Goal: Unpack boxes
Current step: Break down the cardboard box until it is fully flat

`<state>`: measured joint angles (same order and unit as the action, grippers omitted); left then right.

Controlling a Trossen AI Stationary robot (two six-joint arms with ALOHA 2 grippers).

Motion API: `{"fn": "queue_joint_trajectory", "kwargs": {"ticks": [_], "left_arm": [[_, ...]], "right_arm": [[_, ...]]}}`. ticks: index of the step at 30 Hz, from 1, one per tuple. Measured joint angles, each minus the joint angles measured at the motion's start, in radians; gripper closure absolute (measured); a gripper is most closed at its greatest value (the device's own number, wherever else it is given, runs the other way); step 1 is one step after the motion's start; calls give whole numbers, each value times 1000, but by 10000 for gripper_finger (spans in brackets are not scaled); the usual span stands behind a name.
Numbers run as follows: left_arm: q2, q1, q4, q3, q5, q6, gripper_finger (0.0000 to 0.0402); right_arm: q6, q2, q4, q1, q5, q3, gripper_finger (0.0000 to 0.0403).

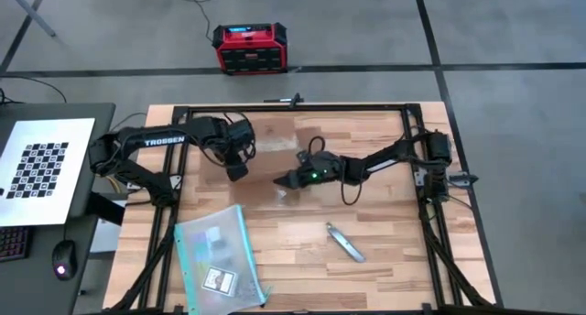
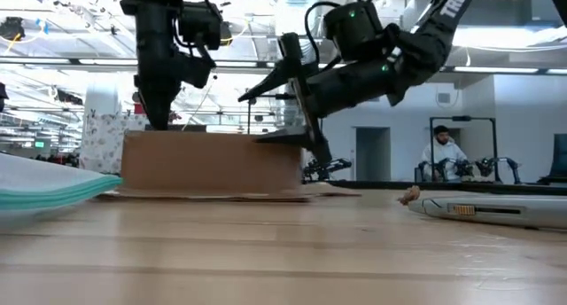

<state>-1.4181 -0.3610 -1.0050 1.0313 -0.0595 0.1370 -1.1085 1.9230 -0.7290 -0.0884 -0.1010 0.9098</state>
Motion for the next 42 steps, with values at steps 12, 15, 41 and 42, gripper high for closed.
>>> {"fn": "queue_joint_trajectory", "kwargs": {"ticks": [12,15,41,42], "left_arm": [[-10,166,415,3,173,23,320],[0,182,350,54,170,30,320],[-134,-304,102,37,65,1,320],[-140,-288,101,27,100,10,320]], "right_arm": [[361,-329,578,-101,102,1,127],[433,-437,736,-118,106,2,127],[409,-201,754,-27,183,1,127],[427,-212,774,-43,183,1,127]]}}
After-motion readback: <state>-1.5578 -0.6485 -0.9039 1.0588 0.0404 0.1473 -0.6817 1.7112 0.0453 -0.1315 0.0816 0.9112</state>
